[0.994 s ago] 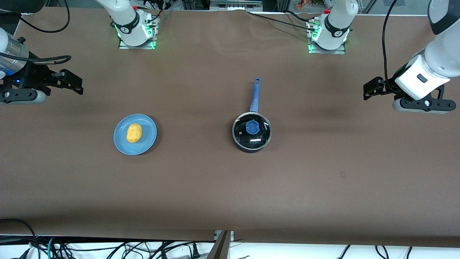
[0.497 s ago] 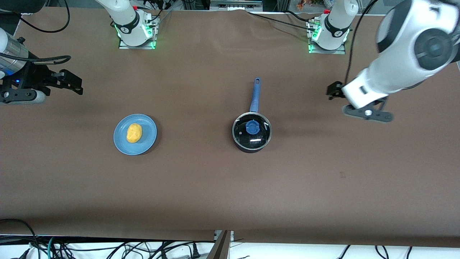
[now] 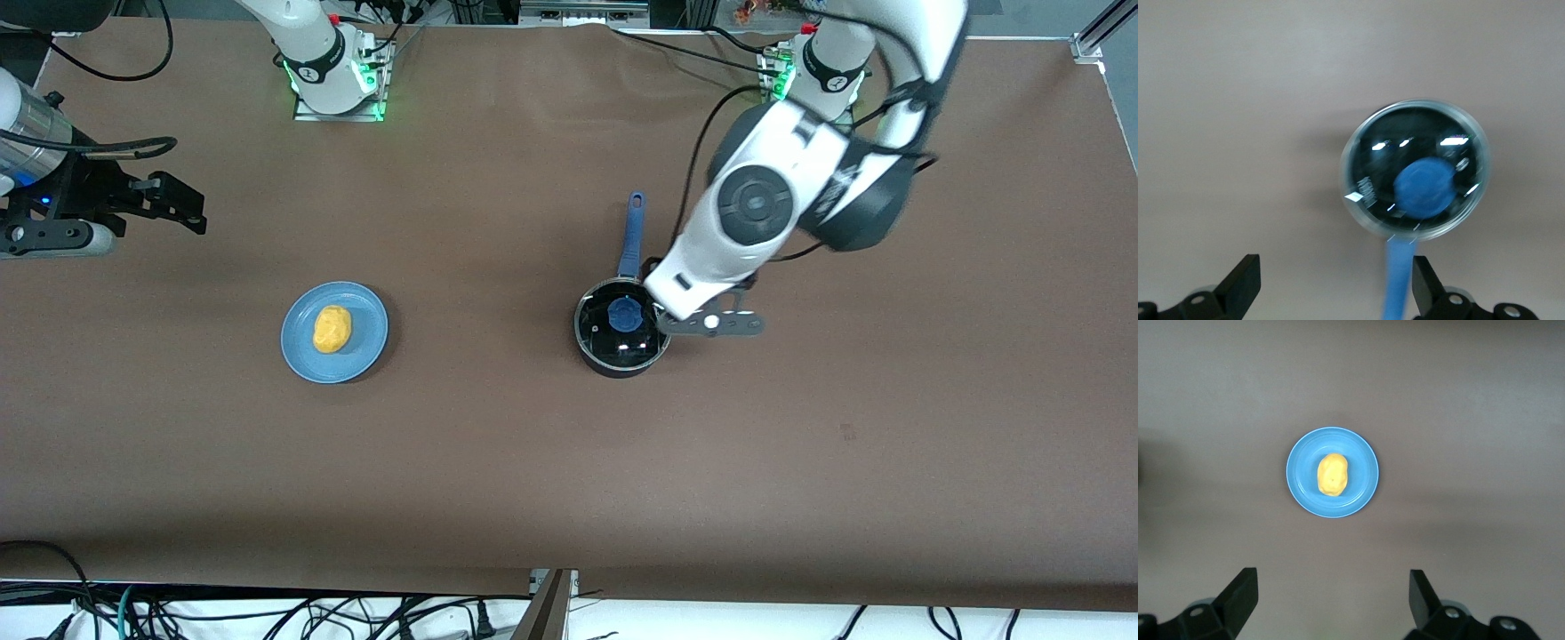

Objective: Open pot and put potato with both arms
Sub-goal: 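Move the left gripper over the saucepan toward the blue lid knob, then grasp the blue knob of the glass lid with the left gripper, then lift the glass lid off the saucepan and carry it aside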

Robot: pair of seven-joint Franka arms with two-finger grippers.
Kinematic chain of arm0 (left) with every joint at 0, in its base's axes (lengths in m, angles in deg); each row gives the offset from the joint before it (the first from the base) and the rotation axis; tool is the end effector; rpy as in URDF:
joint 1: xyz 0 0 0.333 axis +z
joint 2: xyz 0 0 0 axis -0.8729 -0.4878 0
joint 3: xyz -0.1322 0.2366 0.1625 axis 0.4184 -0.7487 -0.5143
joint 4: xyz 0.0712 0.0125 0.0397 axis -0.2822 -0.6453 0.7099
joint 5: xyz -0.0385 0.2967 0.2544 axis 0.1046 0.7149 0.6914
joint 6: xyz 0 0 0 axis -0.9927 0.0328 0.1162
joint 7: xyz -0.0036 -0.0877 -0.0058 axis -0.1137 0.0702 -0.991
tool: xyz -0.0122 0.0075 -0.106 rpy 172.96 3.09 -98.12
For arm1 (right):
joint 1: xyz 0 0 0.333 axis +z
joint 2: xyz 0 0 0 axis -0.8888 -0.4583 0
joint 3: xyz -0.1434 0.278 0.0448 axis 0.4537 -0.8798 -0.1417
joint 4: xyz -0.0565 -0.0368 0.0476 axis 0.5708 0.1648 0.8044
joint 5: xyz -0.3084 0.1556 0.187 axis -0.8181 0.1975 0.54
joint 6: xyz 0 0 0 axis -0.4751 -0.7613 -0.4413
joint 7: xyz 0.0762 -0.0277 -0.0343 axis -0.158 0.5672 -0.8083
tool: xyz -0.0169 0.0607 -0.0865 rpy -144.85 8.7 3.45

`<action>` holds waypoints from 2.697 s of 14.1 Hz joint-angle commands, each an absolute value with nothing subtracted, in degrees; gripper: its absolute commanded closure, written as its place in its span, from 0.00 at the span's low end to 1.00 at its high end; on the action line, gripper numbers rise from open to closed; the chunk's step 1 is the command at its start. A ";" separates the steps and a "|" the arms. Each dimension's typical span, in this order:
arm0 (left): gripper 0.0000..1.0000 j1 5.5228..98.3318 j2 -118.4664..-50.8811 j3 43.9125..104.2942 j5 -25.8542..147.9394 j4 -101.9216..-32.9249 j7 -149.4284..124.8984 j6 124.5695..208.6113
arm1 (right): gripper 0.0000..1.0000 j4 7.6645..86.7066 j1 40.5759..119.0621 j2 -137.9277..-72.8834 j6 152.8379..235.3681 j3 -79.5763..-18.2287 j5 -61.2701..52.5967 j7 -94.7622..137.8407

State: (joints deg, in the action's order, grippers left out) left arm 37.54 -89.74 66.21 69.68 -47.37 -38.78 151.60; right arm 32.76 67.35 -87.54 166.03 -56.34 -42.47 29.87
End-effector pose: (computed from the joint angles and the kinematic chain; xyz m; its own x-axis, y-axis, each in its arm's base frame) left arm 0.5886 -0.3645 0.3939 0.9859 0.0082 -0.1674 0.0097 -0.9999 0.0078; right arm 0.5769 0.0635 0.6106 0.9973 0.0568 -0.0467 0.0577 -0.9981 0.0201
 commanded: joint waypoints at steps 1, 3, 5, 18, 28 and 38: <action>0.00 34.62 -95.34 65.45 69.95 -43.82 -41.49 156.10 | 0.00 33.15 67.55 -87.13 166.46 -56.55 -42.41 30.09; 0.00 33.82 -97.71 65.36 70.12 -44.00 -41.67 160.68 | 0.00 33.15 67.55 -87.13 166.46 -56.55 -42.41 30.09; 0.00 33.29 -99.30 65.36 70.21 -44.44 -41.67 164.28 | 0.00 33.15 67.55 -87.13 166.46 -56.55 -42.41 30.09; 0.22 31.80 -100.36 65.09 72.23 -46.11 -42.90 163.86 | 0.00 33.15 67.55 -87.13 166.55 -56.55 -42.33 30.09; 0.61 33.02 -92.29 64.92 72.14 -45.05 -42.99 154.47 | 0.00 33.15 67.55 -87.13 166.55 -56.55 -42.33 30.09; 0.64 55.42 -87.79 63.69 80.30 -52.59 -12.90 148.64 | 0.00 33.24 67.47 -87.13 166.55 -56.55 -42.33 30.09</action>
